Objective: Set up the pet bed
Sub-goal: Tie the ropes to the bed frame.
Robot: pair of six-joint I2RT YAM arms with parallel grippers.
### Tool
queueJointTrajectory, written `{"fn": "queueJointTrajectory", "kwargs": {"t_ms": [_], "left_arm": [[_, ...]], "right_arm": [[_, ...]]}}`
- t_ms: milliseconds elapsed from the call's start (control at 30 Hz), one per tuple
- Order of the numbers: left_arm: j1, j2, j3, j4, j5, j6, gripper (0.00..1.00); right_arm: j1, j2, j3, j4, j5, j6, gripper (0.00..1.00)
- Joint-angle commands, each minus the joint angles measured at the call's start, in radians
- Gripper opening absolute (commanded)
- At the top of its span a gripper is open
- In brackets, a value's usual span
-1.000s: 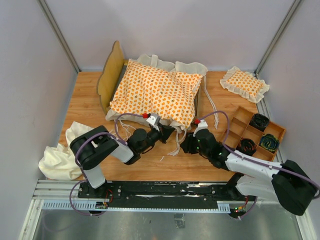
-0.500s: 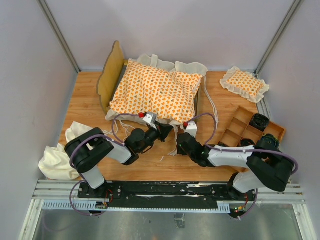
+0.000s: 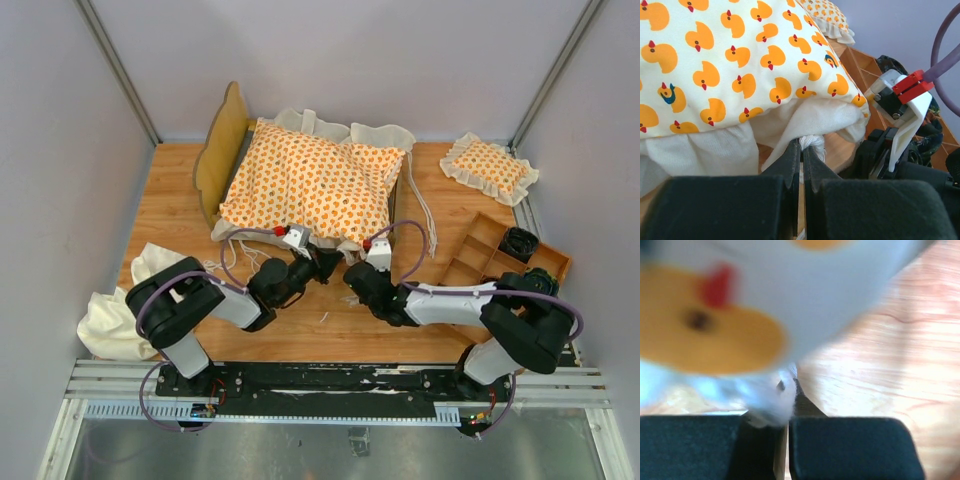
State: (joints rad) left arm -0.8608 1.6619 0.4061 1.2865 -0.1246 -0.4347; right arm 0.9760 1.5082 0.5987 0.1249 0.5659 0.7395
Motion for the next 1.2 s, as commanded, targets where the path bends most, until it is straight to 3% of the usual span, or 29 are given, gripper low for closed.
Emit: {"fn": "queueJointTrajectory", "kwargs": {"t_ms": [0, 267, 367, 500, 800, 1167], "left_arm": [[0.0, -0.053, -0.016, 0.009, -0.037, 0.0, 0.0], [0.0, -0.1, -0.043, -0.102, -0.064, 0.07, 0.0], [0.0, -0.135, -0.077, -0.14, -0.061, 0.091, 0.0], [0.0, -0.216, -0.124, -0.242, -0.141, 0.089, 0.0], [-0.001, -0.378, -0.193, -0.458, -0.242, 0.048, 0.0], [-0.001, -0.359, -0.213, -0.55, -0.228, -0.028, 0.0]], "right_arm": [[-0.037, -0.095, -0.027, -0.159, 0.12, -0.043, 0.0], [-0.222, -0.291, -0.104, -0.146, 0.105, -0.167, 0.0], [-0.345, -0.357, -0.127, -0.126, 0.044, -0.194, 0.0], [-0.454, -0.424, -0.146, -0.081, -0.007, -0.24, 0.0], [-0.555, -0.393, -0.135, 0.001, -0.04, -0.295, 0.0], [-0.603, -0.365, -0.1, 0.037, -0.045, -0.31, 0.0]]}}
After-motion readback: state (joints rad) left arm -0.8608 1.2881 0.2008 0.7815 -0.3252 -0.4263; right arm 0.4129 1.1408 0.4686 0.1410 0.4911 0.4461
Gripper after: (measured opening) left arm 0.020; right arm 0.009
